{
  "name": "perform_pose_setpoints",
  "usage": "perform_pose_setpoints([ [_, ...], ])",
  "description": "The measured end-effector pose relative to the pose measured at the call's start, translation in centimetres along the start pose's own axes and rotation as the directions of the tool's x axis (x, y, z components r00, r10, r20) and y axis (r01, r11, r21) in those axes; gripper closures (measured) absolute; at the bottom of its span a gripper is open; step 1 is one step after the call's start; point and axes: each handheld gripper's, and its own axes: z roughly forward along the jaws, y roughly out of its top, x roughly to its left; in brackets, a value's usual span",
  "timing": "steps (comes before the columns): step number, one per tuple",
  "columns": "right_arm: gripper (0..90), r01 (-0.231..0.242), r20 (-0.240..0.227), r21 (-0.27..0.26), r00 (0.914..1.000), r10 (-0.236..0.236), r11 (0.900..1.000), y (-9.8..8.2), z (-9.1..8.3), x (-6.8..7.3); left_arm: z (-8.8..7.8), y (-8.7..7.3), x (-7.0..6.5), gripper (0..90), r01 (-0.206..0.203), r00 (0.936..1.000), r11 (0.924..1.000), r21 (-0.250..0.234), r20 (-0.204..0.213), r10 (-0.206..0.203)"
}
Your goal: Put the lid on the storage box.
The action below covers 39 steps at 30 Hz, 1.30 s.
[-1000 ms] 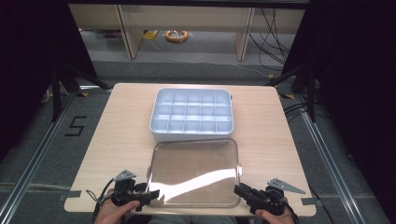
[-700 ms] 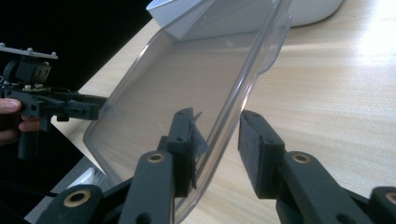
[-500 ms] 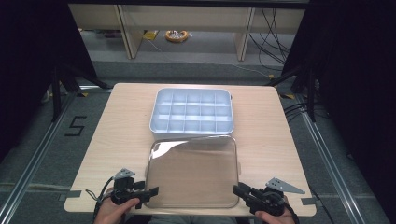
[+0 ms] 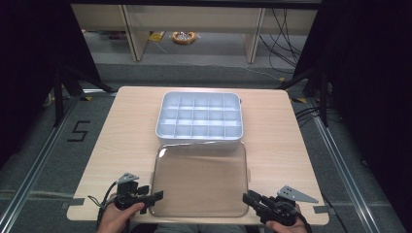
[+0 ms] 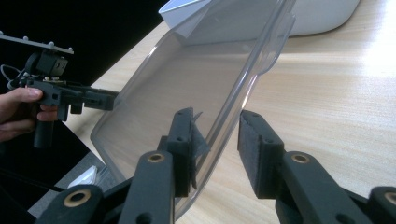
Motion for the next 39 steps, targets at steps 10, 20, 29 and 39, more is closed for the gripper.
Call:
perform_pose_setpoints([
  [10, 68.0, 0.009, -0.021, -0.003, 0.9997, -0.009, 1.0, 0.0, 0.0, -0.1, 0.3, 0.0, -0.1, 37.2, 0.03, 0.9988, 0.9994, -0.017, 0.039, -0.029],
  [20, 70.5, -0.027, 0.057, 0.03, 0.9981, 0.025, 0.999, 0.0, 0.3, -0.6, -0.8, 0.2, -0.3, 56.0, 0.009, 0.9996, 0.9929, -0.119, 0.027, -0.006],
  [29, 70.5, -0.082, 0.088, 0.044, 0.993, 0.078, 0.996, 0.0, 0.6, -0.7, -1.9, 0.9, -1.1, 59.1, -0.037, 0.9991, 0.9842, -0.173, 0.011, 0.04],
  [39, 68.5, -0.057, 0.094, 0.037, 0.9941, 0.053, 0.998, 1.5, 1.5, -1.2, -2.3, 2.5, -0.9, 58.4, -0.071, 0.9973, 0.9824, -0.172, 0.005, 0.073],
])
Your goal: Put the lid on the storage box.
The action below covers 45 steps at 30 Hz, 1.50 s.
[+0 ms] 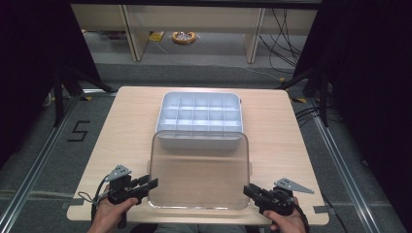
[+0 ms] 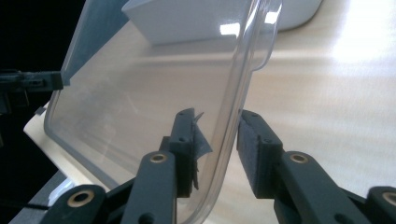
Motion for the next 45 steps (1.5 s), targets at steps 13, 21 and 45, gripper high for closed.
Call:
perform_pose_setpoints([
  [13, 68.9, 0.037, 0.038, -0.068, 0.9987, -0.034, 0.997, 4.3, 1.6, -0.1, 0.9, 5.2, 0.9, 61.4, -0.019, 0.9995, 0.9984, -0.053, -0.025, 0.018],
  [21, 68.7, 0.022, 0.055, -0.096, 0.9983, -0.017, 0.995, 7.8, 3.4, -0.4, 2.1, 9.2, 1.9, 61.2, -0.009, 0.9984, 0.9976, -0.069, -0.056, 0.005],
  [45, 68.0, -0.007, 0.131, -0.146, 0.991, 0.027, 0.989, 16.4, 8.1, -1.9, 7.3, 17.2, 5.2, 59.4, 0.132, 0.9839, 0.9888, -0.069, -0.112, -0.139],
])
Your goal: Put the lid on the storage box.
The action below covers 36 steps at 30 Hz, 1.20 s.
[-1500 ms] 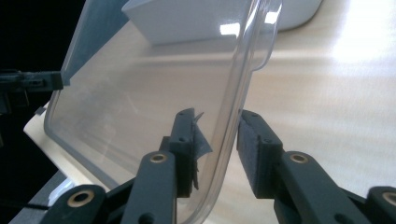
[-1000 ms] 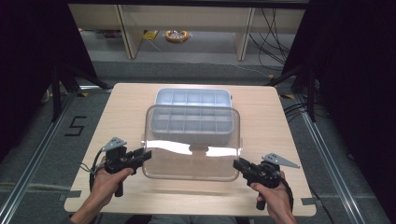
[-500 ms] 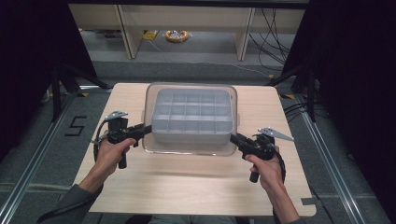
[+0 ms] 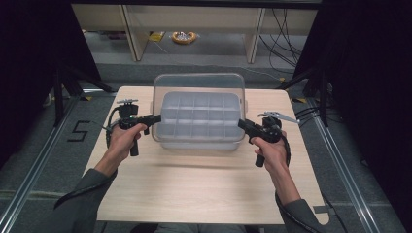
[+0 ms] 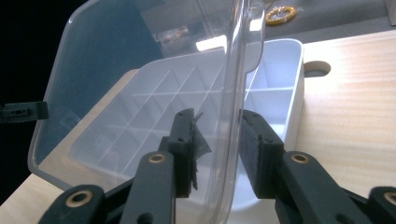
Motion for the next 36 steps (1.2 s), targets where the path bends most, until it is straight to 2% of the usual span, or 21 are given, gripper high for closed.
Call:
perform_pose_setpoints([
  [1, 68.0, 0.009, 0.005, -0.004, 0.9999, -0.009, 1.0, 0.3, 0.4, -0.2, 0.3, 0.3, 0.1, 59.4, 0.008, 1.0, 1.0, -0.003, -0.004, -0.008],
  [2, 68.0, -0.023, 0.012, 0.005, 0.9997, 0.023, 1.0, 0.5, 0.7, 0.0, 0.5, 0.6, 0.2, 59.4, 0.013, 0.9999, 0.9999, -0.004, -0.009, -0.013],
  [3, 67.9, 0.009, 0.009, -0.002, 0.9999, -0.009, 1.0, 0.7, 1.1, -0.4, 0.8, 0.9, 0.3, 59.5, 0.019, 0.9997, 0.9998, -0.007, -0.013, -0.019],
  [4, 67.7, -0.027, 0.017, 0.005, 0.9995, 0.027, 1.0, 0.9, 1.4, -0.2, 1.1, 1.3, 0.4, 59.4, 0.022, 0.9995, 0.9997, -0.004, -0.02, -0.022],
  [5, 67.3, -0.036, 0.025, 0.011, 0.9991, 0.035, 0.999, 1.4, 2.3, -0.4, 1.5, 1.6, 0.5, 59.0, 0.041, 0.9987, 0.9991, -0.012, -0.031, -0.041],
  [6, 67.3, -0.036, 0.025, 0.011, 0.9991, 0.035, 0.999, 1.4, 2.3, -0.4, 1.9, 1.9, 0.6, 59.0, 0.043, 0.9984, 0.9991, -0.007, -0.037, -0.043],
  [8, 66.6, -0.073, 0.047, 0.023, 0.9963, 0.072, 0.997, 1.7, 3.4, -0.5, 2.3, 2.3, 0.8, 58.8, 0.045, 0.9976, 0.999, 0.007, -0.054, -0.045],
  [11, 66.1, -0.088, 0.06, 0.029, 0.9944, 0.087, 0.996, 1.7, 4.2, -0.7, 2.9, 2.4, 1.0, 58.5, 0.053, 0.9963, 0.9985, 0.015, -0.069, -0.051],
  [12, 66.1, -0.088, 0.06, 0.029, 0.9944, 0.087, 0.996, 1.7, 4.2, -0.7, 3.2, 2.4, 1.2, 58.5, 0.057, 0.9958, 0.9982, 0.02, -0.073, -0.055],
  [13, 66.2, -0.039, 0.058, 0.023, 0.9976, 0.038, 0.999, 1.7, 4.5, -1.2, 3.4, 2.4, 1.3, 58.5, 0.07, 0.9946, 0.9973, 0.022, -0.077, -0.068],
  [14, 66.1, -0.133, 0.061, 0.048, 0.9896, 0.13, 0.99, 1.5, 4.7, -0.7, 3.9, 2.3, 1.7, 58.0, 0.073, 0.9941, 0.9966, 0.038, -0.083, -0.07],
  [15, 66.1, -0.078, 0.068, 0.035, 0.9948, 0.076, 0.996, 1.4, 5.0, -1.1, 3.9, 2.3, 1.7, 57.6, 0.073, 0.9941, 0.9966, 0.038, -0.083, -0.07],
  [18, 66.0, -0.082, 0.061, 0.041, 0.995, 0.079, 0.996, 1.2, 5.1, -1.2, 4.5, 2.0, 2.1, 57.3, 0.099, 0.9918, 0.994, 0.048, -0.087, -0.094],
  [19, 65.9, -0.116, 0.061, 0.05, 0.9917, 0.113, 0.992, 1.2, 5.1, -1.0, 4.7, 1.9, 2.2, 57.3, 0.098, 0.9923, 0.9937, 0.054, -0.081, -0.094],
  [20, 65.9, -0.106, 0.066, 0.047, 0.9925, 0.102, 0.993, 1.1, 5.2, -1.2, 4.8, 1.8, 2.2, 57.2, 0.109, 0.9909, 0.9923, 0.059, -0.085, -0.104],
  [21, 65.9, -0.12, 0.069, 0.058, 0.9908, 0.116, 0.991, 1.1, 5.2, -1.2, 5.1, 1.5, 2.2, 57.1, 0.116, 0.9904, 0.9909, 0.067, -0.082, -0.111],
  [22, 65.9, -0.12, 0.069, 0.058, 0.9908, 0.116, 0.991, 1.1, 5.2, -1.2, 5.1, 1.5, 2.2, 57.0, 0.116, 0.9904, 0.9909, 0.067, -0.082, -0.111],
  [23, 65.9, -0.091, 0.071, 0.051, 0.9937, 0.087, 0.995, 0.9, 5.2, -1.7, 5.2, 1.3, 2.1, 57.0, 0.112, 0.9913, 0.9908, 0.076, -0.078, -0.106],
  [25, 65.9, -0.109, 0.067, 0.054, 0.9922, 0.105, 0.993, 0.8, 5.1, -1.7, 5.3, 1.2, 2.1, 56.9, 0.108, 0.9917, 0.9909, 0.081, -0.079, -0.102],
  [30, 65.7, -0.09, 0.077, 0.058, 0.9934, 0.086, 0.994, 0.4, 5.0, -2.5, 5.5, 1.0, 1.9, 56.7, 0.089, 0.9931, 0.9899, 0.111, -0.086, -0.08],
  [36, 64.7, -0.11, 0.08, 0.069, 0.9913, 0.105, 0.992, 0.0, 5.2, -2.9, 5.6, 0.9, 1.7, 56.4, 0.095, 0.9922, 0.9879, 0.122, -0.091, -0.084],
])
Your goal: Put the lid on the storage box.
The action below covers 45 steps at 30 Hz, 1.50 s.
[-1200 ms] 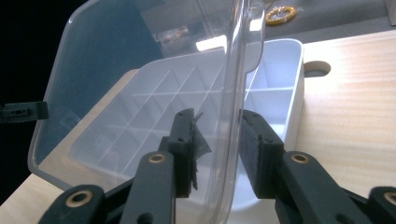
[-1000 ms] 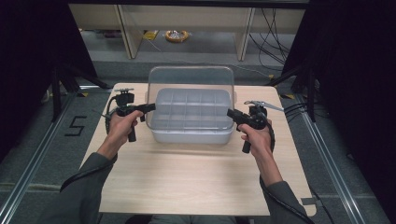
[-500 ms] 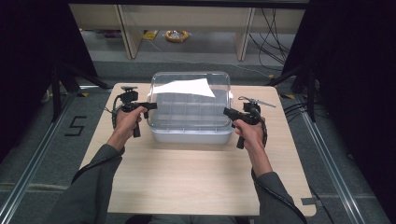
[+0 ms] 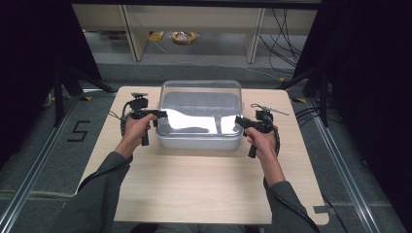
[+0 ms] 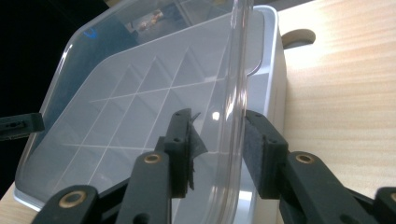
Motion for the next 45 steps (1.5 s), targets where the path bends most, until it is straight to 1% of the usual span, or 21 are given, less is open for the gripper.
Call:
perform_pose_setpoints([
  [1, 64.2, -0.029, -0.003, 0.005, 0.9996, 0.029, 1.0, -0.1, 0.0, 0.1, -0.1, -0.1, -0.1, 56.3, -0.003, 1.0, 1.0, -0.006, 0.001, 0.003],
  [5, 64.1, -0.011, 0.001, -0.003, 0.9999, 0.011, 1.0, 0.0, 0.0, -0.1, -0.2, -0.1, -0.2, 56.2, -0.012, 0.9999, 0.9999, 0.001, -0.004, 0.012],
  [7, 64.4, -0.054, -0.002, 0.011, 0.9985, 0.054, 0.998, -0.1, -0.1, 0.3, -0.2, -0.1, -0.1, 56.2, -0.01, 0.9999, 0.9999, 0.002, -0.008, 0.011],
  [10, 63.6, -0.075, 0.002, 0.027, 0.9972, 0.075, 0.997, -0.4, 0.0, 0.5, -0.1, -0.4, 0.1, 56.2, 0.005, 1.0, 1.0, 0.007, -0.001, -0.005],
  [12, 63.2, -0.049, 0.006, 0.016, 0.9988, 0.049, 0.999, -0.5, 0.1, 0.3, -0.1, -0.4, 0.1, 55.6, 0.003, 1.0, 0.9999, 0.01, -0.002, -0.003],
  [14, 62.7, -0.071, 0.001, 0.023, 0.9975, 0.071, 0.997, -0.7, 0.4, 0.2, 0.0, -0.4, 0.1, 55.2, -0.009, 0.9999, 0.9999, 0.008, -0.008, 0.009],
  [20, 62.3, -0.075, 0.011, 0.025, 0.9971, 0.075, 0.997, -0.8, 0.5, 0.2, -0.1, -0.6, -0.3, 54.6, -0.021, 0.9996, 0.9998, 0.0, -0.019, 0.021],
  [21, 62.1, -0.07, 0.01, 0.022, 0.9975, 0.07, 0.997, -0.8, 0.5, 0.2, -0.1, -0.7, -0.3, 53.9, -0.039, 0.999, 0.9992, 0.003, -0.023, 0.039],
  [22, 62.0, -0.02, 0.015, 0.011, 0.9997, 0.02, 1.0, -0.7, 0.6, -0.2, -0.1, -0.8, -0.4, 52.9, -0.037, 0.999, 0.9993, -0.001, -0.027, 0.037],
  [24, 61.7, -0.016, 0.021, 0.011, 0.9997, 0.016, 1.0, -0.7, 0.7, -0.2, -0.1, -0.8, -0.5, 51.4, -0.051, 0.998, 0.9987, -0.003, -0.036, 0.051],
  [26, 61.1, -0.035, 0.023, 0.017, 0.9991, 0.034, 0.999, -0.7, 0.7, 0.1, 0.0, -0.9, -0.7, 50.6, -0.04, 0.9982, 0.9991, -0.011, -0.046, 0.04],
  [28, 60.8, -0.022, 0.027, 0.015, 0.9994, 0.022, 1.0, -0.7, 0.7, 0.2, 0.0, -1.0, -0.7, 50.4, -0.041, 0.9981, 0.9991, -0.012, -0.048, 0.04],
  [30, 58.7, -0.034, 0.037, 0.013, 0.9988, 0.034, 0.999, -0.6, 0.7, 0.2, 0.1, -1.3, -1.0, 53.8, -0.089, 0.993, 0.9959, -0.015, -0.08, 0.088],
  [31, 58.7, -0.034, 0.037, 0.013, 0.9988, 0.034, 0.999, -0.6, 0.7, 0.2, 0.1, -1.3, -1.0, 52.5, -0.089, 0.993, 0.9959, -0.015, -0.08, 0.088],
  [33, 59.0, -0.149, 0.032, 0.051, 0.9885, 0.148, 0.988, -0.5, 0.3, 1.2, 0.3, -1.4, -1.2, 52.6, -0.107, 0.9897, 0.9942, 0.009, -0.094, 0.108],
  [34, 57.9, -0.035, 0.043, 0.022, 0.9985, 0.034, 0.999, -0.5, 0.7, 0.4, 0.4, -1.4, -1.2, 51.8, -0.088, 0.992, 0.996, 0.01, -0.089, 0.089],
  [37, 57.8, -0.057, 0.044, 0.025, 0.9974, 0.056, 0.998, -0.5, 0.7, 0.6, 0.3, -1.3, -1.1, 51.8, -0.093, 0.992, 0.9955, 0.019, -0.084, 0.094],
  [39, 57.4, -0.046, 0.041, 0.021, 0.9981, 0.045, 0.999, -0.5, 0.7, 0.5, 0.3, -1.3, -1.0, 52.1, -0.081, 0.9938, 0.9966, 0.019, -0.075, 0.082],
  [42, 57.0, -0.067, 0.04, 0.032, 0.997, 0.066, 0.997, -0.6, 0.5, 0.7, 0.3, -1.3, -0.7, 52.0, -0.065, 0.9959, 0.9976, 0.022, -0.062, 0.067],
  [44, 54.1, -0.008, 0.074, 0.022, 0.9973, 0.006, 1.0, -0.5, 0.2, 0.6, 0.3, -1.3, -0.5, 50.5, -0.068, 0.9953, 0.9974, 0.026, -0.067, 0.069],
  [45, 54.1, -0.008, 0.074, 0.022, 0.9973, 0.006, 1.0, -0.5, 0.2, 0.6, 0.3, -1.3, -0.5, 51.3, -0.068, 0.9953, 0.9974, 0.026, -0.067, 0.069],
])
